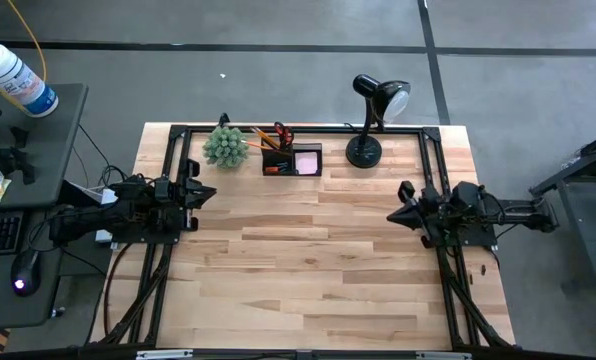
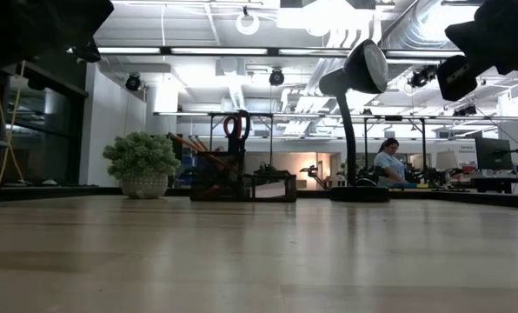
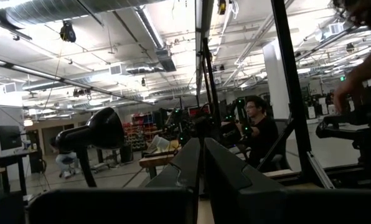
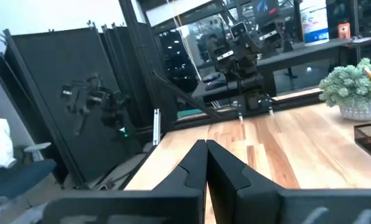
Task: Pick and place office supplies into organizer
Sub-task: Return to Home Position
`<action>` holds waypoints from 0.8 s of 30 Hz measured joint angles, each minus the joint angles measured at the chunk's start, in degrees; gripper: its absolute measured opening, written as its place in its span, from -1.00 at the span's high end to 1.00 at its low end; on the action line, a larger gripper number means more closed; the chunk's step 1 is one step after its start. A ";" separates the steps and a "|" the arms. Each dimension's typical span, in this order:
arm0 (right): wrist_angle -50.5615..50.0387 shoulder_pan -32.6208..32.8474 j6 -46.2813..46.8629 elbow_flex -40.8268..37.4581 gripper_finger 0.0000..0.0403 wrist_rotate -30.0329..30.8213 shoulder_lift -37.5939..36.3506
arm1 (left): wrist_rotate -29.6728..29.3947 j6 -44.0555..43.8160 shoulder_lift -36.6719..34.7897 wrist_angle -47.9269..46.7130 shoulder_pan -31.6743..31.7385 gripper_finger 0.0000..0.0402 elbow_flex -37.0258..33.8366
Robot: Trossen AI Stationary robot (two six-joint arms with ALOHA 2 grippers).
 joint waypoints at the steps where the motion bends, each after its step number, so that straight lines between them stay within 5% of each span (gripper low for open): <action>1: 0.01 -0.02 -0.49 0.00 0.99 -0.14 0.00 | 0.00 0.00 0.00 0.00 0.02 0.94 0.00; 14: 10.99 0.00 1.79 -3.23 1.00 -0.57 -0.15 | 0.00 0.00 0.02 0.04 0.02 0.94 0.00; 24: 0.07 0.00 -4.12 -3.26 1.00 0.90 -0.16 | 0.00 0.00 0.02 0.00 0.00 0.94 0.00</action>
